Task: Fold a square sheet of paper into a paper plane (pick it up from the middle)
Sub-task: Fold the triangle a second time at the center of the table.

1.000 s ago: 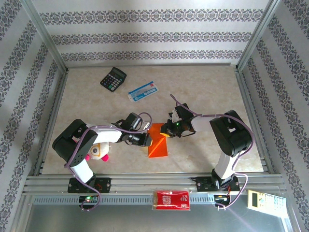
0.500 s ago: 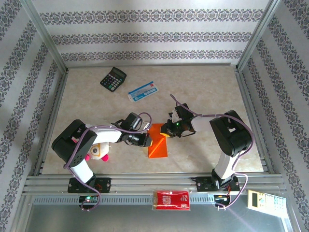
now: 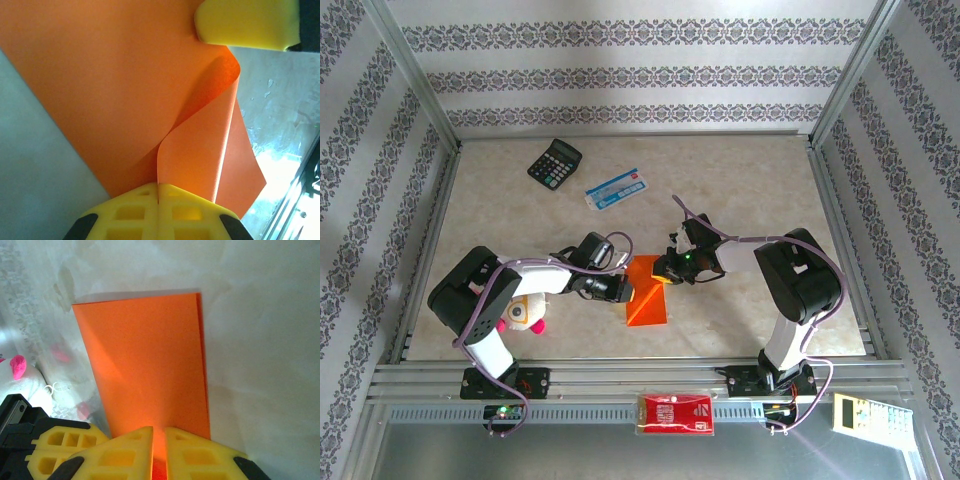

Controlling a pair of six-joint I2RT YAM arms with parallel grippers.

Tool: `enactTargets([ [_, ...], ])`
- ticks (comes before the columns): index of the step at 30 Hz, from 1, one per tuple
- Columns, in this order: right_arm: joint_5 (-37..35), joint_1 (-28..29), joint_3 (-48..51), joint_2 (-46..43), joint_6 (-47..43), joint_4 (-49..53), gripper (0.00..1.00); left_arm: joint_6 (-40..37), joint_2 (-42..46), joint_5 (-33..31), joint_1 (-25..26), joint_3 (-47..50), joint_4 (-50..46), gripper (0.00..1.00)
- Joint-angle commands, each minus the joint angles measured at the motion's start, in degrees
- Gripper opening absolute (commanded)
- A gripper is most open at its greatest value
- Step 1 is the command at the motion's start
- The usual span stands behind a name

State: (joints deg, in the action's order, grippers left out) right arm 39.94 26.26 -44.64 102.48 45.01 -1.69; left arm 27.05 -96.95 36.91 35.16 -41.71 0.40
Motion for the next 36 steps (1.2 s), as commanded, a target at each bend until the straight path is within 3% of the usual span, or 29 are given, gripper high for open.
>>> enactTargets([
  [1,-4.2,0.4,1.2,4.5,-0.7,1.8,0.16,-0.8,-1.1,0.7,-0.6,-1.6,-1.4,0.02],
  [36,-4.0,0.2,0.5,4.1,-0.6,1.9,0.18,-1.2,-1.8,-2.1,-0.6,0.8,-2.9,0.0],
])
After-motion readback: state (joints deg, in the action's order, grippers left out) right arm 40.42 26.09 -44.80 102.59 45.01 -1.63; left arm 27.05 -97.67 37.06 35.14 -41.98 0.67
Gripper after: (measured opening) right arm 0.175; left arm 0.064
